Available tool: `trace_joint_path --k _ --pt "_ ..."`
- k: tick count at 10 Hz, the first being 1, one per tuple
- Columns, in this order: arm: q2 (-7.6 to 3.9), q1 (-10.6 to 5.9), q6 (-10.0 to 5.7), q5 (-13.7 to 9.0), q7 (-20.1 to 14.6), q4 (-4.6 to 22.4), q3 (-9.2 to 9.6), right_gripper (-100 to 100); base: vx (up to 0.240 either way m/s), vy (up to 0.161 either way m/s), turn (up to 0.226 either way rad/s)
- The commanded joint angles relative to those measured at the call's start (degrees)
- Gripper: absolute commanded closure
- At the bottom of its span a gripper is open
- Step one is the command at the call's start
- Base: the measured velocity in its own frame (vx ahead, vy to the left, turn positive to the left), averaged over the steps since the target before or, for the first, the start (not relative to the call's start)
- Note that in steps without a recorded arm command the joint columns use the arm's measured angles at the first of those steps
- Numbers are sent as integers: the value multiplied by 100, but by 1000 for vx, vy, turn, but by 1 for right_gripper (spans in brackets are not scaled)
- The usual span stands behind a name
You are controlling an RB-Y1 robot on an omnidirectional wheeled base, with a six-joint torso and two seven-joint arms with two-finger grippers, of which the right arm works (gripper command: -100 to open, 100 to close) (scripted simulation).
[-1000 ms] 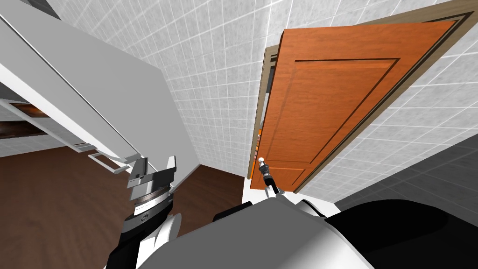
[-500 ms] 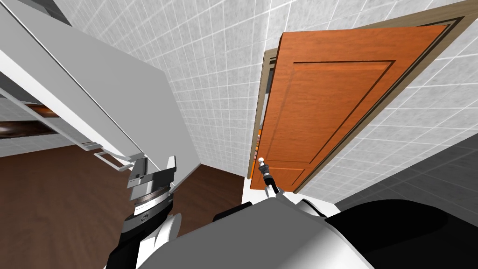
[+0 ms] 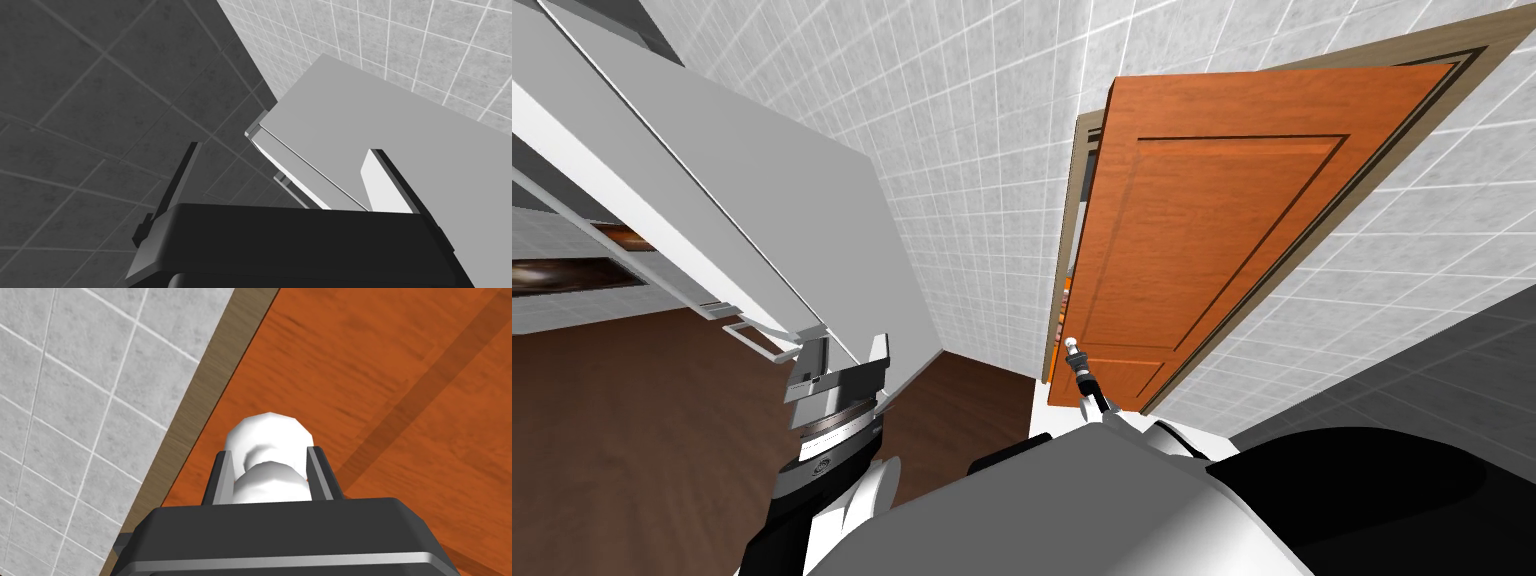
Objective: Pull the door open
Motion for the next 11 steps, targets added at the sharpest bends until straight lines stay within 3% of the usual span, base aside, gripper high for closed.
trace_joint_path --k 1,11 --pt "0 106 102 -78 -242 -69 53 100 -19 -2 18" --pt "-108 12 45 -421 -1580 66 352 100 -22 -7 15"
